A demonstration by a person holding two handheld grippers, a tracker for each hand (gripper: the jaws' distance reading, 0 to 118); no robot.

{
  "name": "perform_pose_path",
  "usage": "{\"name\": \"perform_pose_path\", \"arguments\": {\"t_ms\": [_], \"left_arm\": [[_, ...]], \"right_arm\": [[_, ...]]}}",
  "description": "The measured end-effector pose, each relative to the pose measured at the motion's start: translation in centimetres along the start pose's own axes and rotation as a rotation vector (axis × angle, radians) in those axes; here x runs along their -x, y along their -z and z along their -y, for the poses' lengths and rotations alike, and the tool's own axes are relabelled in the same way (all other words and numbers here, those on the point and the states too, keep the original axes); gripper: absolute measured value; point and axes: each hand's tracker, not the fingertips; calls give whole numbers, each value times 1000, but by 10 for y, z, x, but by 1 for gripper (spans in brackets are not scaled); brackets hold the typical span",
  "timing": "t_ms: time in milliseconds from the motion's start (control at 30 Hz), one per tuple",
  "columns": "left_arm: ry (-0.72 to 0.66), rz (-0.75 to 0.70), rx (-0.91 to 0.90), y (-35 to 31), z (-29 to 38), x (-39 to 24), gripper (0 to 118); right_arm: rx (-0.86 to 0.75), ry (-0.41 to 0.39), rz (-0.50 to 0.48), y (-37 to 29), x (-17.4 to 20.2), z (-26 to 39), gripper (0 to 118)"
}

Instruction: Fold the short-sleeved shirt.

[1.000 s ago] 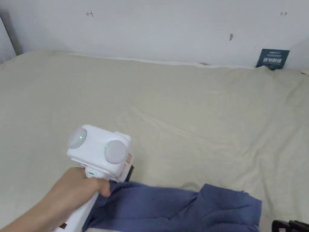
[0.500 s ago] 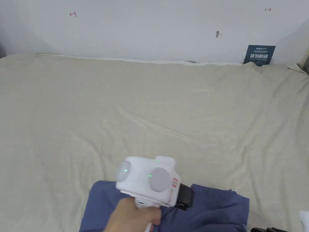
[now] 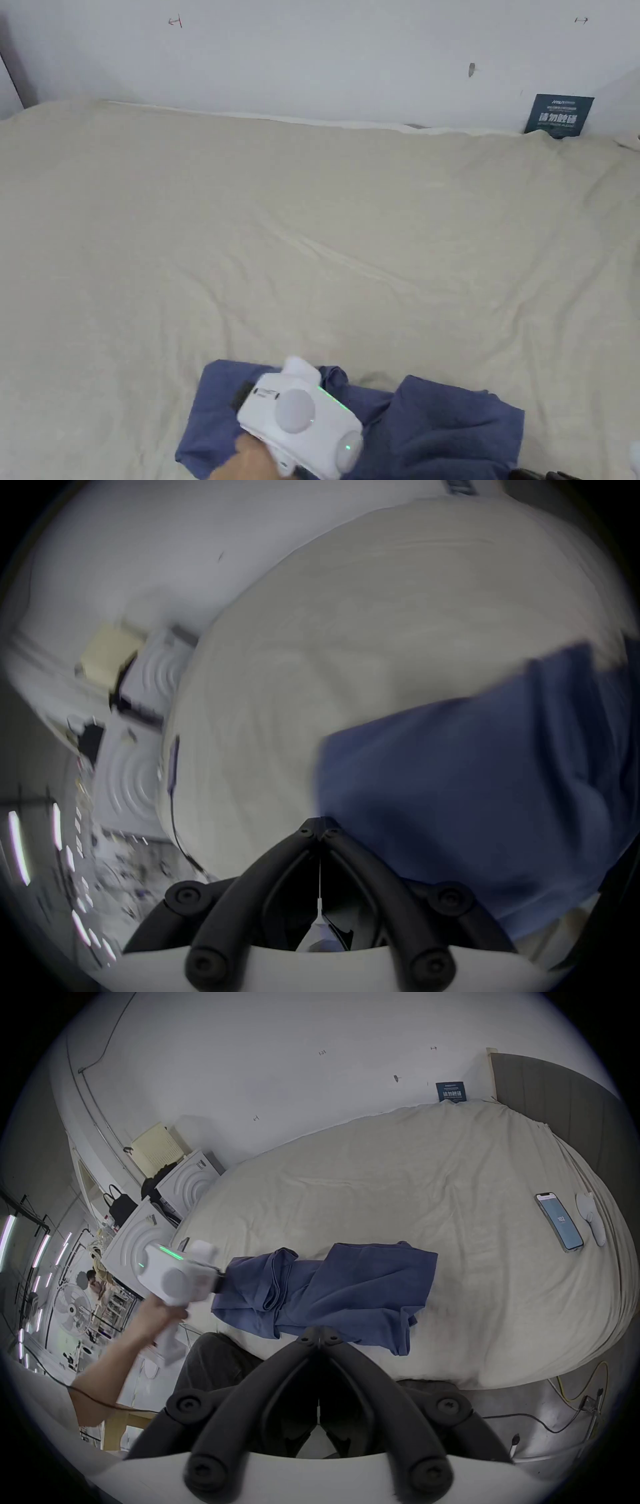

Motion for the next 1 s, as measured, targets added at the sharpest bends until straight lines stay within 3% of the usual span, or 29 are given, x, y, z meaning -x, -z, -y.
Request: {"name": "perform_pose_path", "arguments": {"t_ms": [67,100,167,233,367,467,533,667,800,833,867,900,933,1000], "left_arm": [[28,130,-55,-31,-12,-44,0],[66,93,-108,-52,-16,-58,0],[11,301,-233,-84,-23,-52,0],[-81,612,-269,-98,-30,-24,0],[-254,979,-201,-62,-26,65,0],[-323,967,-142,-8,9,141,0],[-453,946,-87,33,40,188,0],[-718,1037,-52,96,97,247,0],[-695,1113,-48,133,105,246,0],[-674,1181,-52,139,101,241,13],[-684,1243,-45,146,99,237,54],[-673,1293,-7,152,96,226,107],[-642,1294,-77,161,95,222,117],[-687,1420,-26,182,82,213,116]], "right_arm": [[-16,24,16,-7,-3,0,1],[-29,43,26,-10,-4,1,1],[-38,72,38,-16,-5,2,1],[-41,77,40,-18,-6,2,1],[-47,76,61,-12,-1,-2,1],[-59,85,43,3,9,-7,1],[-64,71,30,17,15,-12,1],[-65,45,26,49,26,-25,1],[-24,32,51,72,40,-34,1],[-15,40,47,75,43,-35,1],[-7,43,39,77,44,-35,1],[-1,42,35,80,47,-35,1],[6,40,42,81,50,-35,1],[25,31,53,84,52,-34,1]]}}
